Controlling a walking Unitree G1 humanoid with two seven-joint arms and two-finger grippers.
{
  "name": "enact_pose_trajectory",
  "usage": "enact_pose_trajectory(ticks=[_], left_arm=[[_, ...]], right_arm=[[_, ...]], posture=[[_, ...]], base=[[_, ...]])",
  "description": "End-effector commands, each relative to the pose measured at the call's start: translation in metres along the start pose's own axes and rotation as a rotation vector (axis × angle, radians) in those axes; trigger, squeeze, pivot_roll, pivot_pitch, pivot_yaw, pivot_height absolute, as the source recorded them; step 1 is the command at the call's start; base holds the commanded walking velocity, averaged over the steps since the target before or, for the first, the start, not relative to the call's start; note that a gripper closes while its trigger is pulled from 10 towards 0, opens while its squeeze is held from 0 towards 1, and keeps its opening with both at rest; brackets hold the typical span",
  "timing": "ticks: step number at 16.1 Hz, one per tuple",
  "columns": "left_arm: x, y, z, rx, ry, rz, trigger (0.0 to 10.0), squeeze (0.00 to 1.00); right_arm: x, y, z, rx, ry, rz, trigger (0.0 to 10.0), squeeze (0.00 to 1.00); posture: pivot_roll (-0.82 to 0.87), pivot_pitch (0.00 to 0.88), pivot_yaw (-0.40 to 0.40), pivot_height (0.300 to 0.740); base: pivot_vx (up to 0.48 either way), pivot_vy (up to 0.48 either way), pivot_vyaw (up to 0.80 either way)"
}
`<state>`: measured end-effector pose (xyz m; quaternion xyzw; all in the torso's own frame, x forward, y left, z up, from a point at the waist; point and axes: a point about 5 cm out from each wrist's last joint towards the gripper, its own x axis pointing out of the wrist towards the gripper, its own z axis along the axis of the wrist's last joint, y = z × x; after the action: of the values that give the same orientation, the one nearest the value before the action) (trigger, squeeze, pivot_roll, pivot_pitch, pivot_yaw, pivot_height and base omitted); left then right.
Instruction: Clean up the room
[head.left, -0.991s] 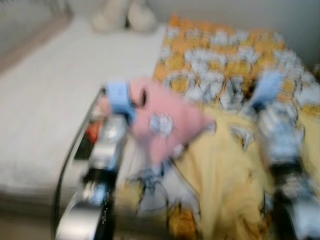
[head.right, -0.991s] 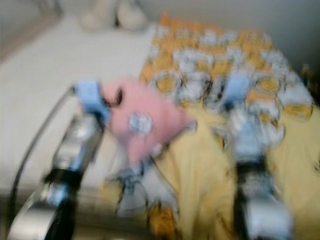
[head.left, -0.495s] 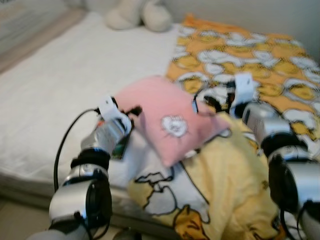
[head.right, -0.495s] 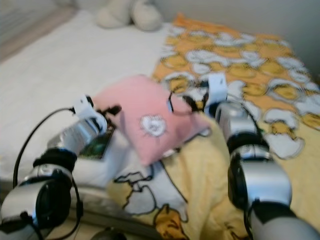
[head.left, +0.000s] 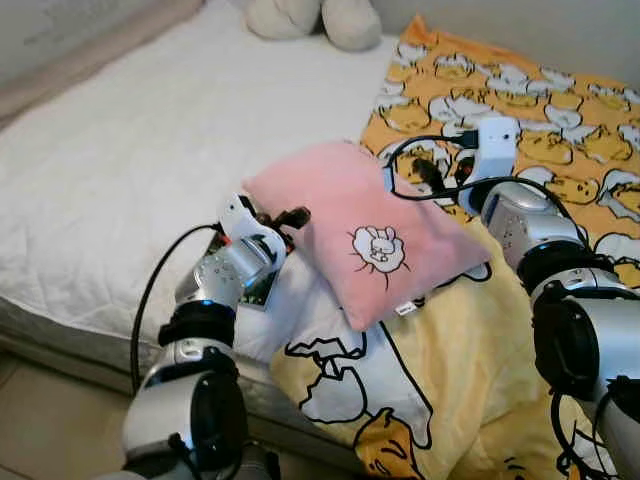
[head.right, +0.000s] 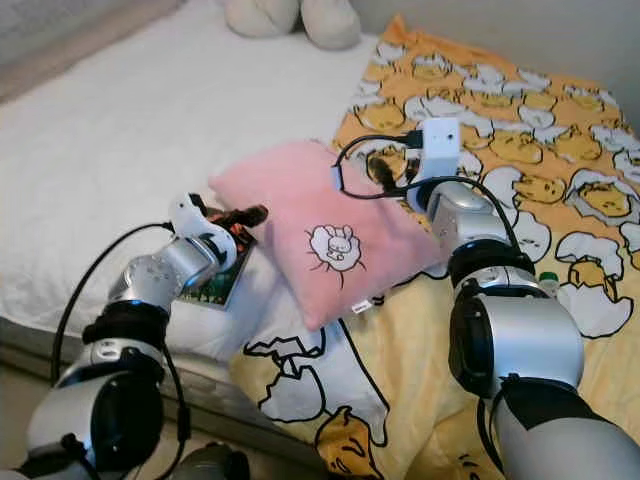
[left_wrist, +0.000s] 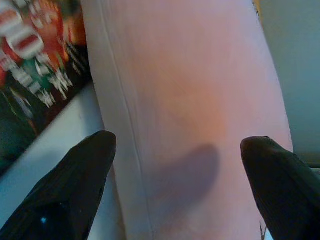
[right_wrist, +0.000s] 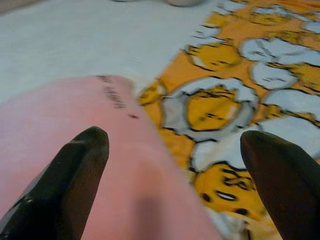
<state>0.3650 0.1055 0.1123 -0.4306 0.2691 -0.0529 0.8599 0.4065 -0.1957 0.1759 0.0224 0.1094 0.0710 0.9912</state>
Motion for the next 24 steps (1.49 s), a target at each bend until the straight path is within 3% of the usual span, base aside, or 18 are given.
enact_pose_trajectory(ticks=[1, 2, 3, 4, 5, 8, 10, 11, 12, 13, 17, 24], left_arm=[[0.000, -0.006, -0.006, -0.026, 0.015, -0.015, 10.0, 0.00], [0.000, -0.006, -0.006, -0.026, 0.015, -0.015, 10.0, 0.00], [0.001, -0.013, -0.019, -0.070, 0.054, -0.051, 10.0, 0.00], [0.001, -0.019, -0.031, -0.076, 0.091, -0.066, 10.0, 0.00], [0.001, -0.019, -0.031, -0.076, 0.091, -0.066, 10.0, 0.00], [0.001, -0.031, -0.060, -0.060, 0.190, -0.086, 10.0, 0.00], [0.001, -0.031, -0.069, -0.058, 0.213, -0.081, 9.5, 0.00], [0.000, -0.031, -0.072, -0.052, 0.223, -0.075, 5.8, 0.00], [0.000, -0.031, -0.073, -0.052, 0.222, -0.075, 1.5, 0.00], [0.000, -0.031, -0.074, -0.062, 0.216, -0.082, 0.0, 0.00], [-0.001, -0.025, -0.086, -0.054, 0.239, -0.071, 0.0, 0.00], [0.001, -0.020, -0.084, -0.019, 0.205, -0.059, 0.0, 0.00]], right_arm=[[-0.004, -0.013, -0.007, 0.010, 0.010, -0.075, 10.0, 0.00], [-0.004, -0.013, -0.007, 0.010, 0.010, -0.075, 10.0, 0.00], [-0.007, -0.023, -0.014, 0.003, 0.020, -0.151, 10.0, 0.00], [-0.010, -0.027, -0.026, 0.060, 0.051, -0.193, 10.0, 0.00], [-0.010, -0.027, -0.026, 0.060, 0.051, -0.193, 10.0, 0.00], [-0.011, -0.002, -0.071, 0.355, 0.180, -0.124, 10.0, 0.00], [-0.012, 0.002, -0.080, 0.389, 0.206, -0.113, 10.0, 0.00], [-0.012, 0.005, -0.084, 0.408, 0.218, -0.100, 8.9, 0.00], [-0.012, 0.006, -0.085, 0.409, 0.220, -0.096, 1.8, 0.00], [-0.011, 0.010, -0.084, 0.377, 0.214, -0.072, 0.0, 0.00], [-0.004, 0.027, -0.074, 0.258, 0.192, 0.029, 0.0, 0.00], [-0.003, 0.039, -0.077, 0.246, 0.193, 0.085, 0.0, 0.00]], posture=[[0.17, 0.124, -0.077, 0.740], [0.17, 0.124, -0.077, 0.740], [0.16, 0.145, -0.073, 0.740], [0.16, 0.153, -0.069, 0.740], [0.16, 0.153, -0.069, 0.740], [0.15, 0.152, -0.057, 0.740], [0.15, 0.149, -0.057, 0.740], [0.15, 0.149, -0.057, 0.740], [0.15, 0.141, -0.051, 0.740], [0.14, 0.139, -0.048, 0.740], [0.13, 0.127, -0.053, 0.740], [0.11, 0.117, -0.061, 0.740]], base=[[0.000, 0.000, 0.00], [0.000, 0.000, 0.00], [0.000, 0.000, 0.00], [0.000, 0.000, 0.00], [0.000, 0.000, 0.00], [0.000, 0.000, 0.00], [0.000, 0.000, 0.00], [0.000, 0.000, 0.00], [0.000, 0.000, 0.00], [0.000, 0.000, 0.00], [0.000, 0.000, 0.00], [0.000, 0.000, 0.00]])
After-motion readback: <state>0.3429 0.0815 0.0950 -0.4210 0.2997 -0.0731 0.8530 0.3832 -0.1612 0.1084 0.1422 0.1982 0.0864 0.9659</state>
